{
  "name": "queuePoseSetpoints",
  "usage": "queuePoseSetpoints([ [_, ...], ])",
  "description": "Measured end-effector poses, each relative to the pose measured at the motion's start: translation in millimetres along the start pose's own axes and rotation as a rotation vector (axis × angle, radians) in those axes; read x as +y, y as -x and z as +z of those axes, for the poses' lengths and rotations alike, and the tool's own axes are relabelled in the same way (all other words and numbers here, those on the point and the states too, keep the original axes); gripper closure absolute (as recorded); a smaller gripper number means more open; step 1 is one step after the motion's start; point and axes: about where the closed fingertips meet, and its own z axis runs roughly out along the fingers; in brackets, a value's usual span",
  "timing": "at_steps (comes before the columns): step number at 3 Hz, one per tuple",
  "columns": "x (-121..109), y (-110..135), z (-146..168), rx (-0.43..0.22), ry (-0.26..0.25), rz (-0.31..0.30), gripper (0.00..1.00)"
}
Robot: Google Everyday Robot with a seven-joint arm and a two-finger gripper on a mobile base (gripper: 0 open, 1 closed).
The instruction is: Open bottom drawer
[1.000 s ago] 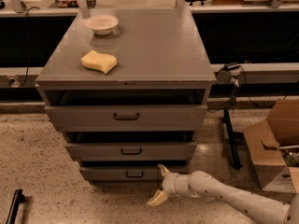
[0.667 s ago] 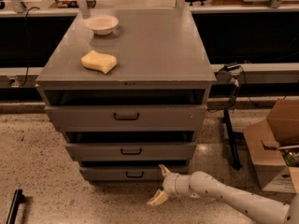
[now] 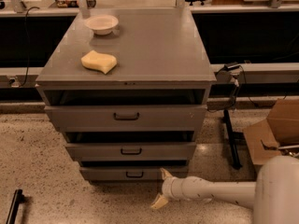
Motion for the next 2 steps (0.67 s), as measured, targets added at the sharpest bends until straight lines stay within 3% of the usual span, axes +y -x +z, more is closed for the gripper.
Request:
queuePoseSetpoints([
  [2, -26.9, -24.8, 5.8, 0.014, -0.075, -0.051, 0.00],
])
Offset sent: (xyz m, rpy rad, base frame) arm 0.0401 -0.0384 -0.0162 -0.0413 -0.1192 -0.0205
